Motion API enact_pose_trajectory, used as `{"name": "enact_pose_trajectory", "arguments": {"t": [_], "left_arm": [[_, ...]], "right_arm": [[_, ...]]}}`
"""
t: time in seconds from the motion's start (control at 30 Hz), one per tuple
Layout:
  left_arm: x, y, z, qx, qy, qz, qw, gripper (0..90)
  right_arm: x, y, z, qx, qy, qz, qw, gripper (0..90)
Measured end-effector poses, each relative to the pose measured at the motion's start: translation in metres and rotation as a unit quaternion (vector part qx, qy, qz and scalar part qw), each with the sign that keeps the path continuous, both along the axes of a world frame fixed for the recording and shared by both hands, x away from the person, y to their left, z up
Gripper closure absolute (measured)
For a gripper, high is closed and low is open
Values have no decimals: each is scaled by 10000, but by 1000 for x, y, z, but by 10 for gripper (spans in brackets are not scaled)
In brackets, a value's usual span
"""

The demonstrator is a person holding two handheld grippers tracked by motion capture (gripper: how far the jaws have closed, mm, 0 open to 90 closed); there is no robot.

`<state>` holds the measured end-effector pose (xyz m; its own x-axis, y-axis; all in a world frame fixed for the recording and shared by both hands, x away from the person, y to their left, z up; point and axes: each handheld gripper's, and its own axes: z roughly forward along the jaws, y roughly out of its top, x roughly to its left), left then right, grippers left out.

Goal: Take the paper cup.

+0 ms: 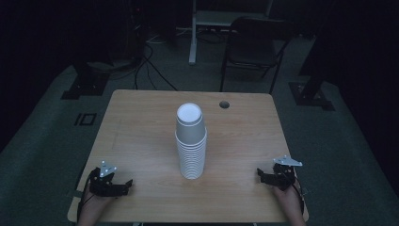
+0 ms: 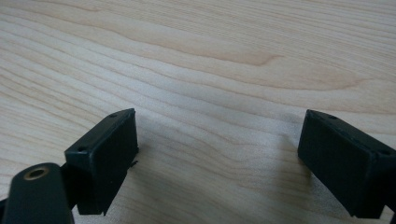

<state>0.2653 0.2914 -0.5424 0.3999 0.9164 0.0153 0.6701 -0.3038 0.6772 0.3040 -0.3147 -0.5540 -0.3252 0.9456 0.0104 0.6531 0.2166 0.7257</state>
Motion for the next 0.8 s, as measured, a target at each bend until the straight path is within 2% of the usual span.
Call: {"name": "enact_pose_trajectory", "arguments": {"t": [0.1,0.27,0.33,0.4,0.47,0.53,0.67,0.8], "left_arm": [[0,-4,5,-182,-86,-139,9997,10],[-2,-17,15,-191,-215,-444,9986,11],[-3,-22,18,-182,-308,-622,9974,41],[-2,-26,21,-176,-296,-657,9972,44],[-1,-29,25,-298,-288,-713,9966,44],[-1,-32,28,-332,-420,-728,9959,43],[0,-38,35,-479,-457,-895,9938,43],[0,-45,41,-511,-526,-1039,9919,43]], "right_arm": [[0,0,0,1,1,-4,10000,113],[0,0,0,1,-1,-1,10000,113],[0,0,0,1,-1,-2,10000,113],[0,0,0,2,-1,-3,10000,113],[0,0,0,4,1,-5,10000,113],[0,0,0,3,2,-5,10000,113],[0,0,0,3,2,-5,10000,113],[0,0,0,3,1,-5,10000,114]]}}
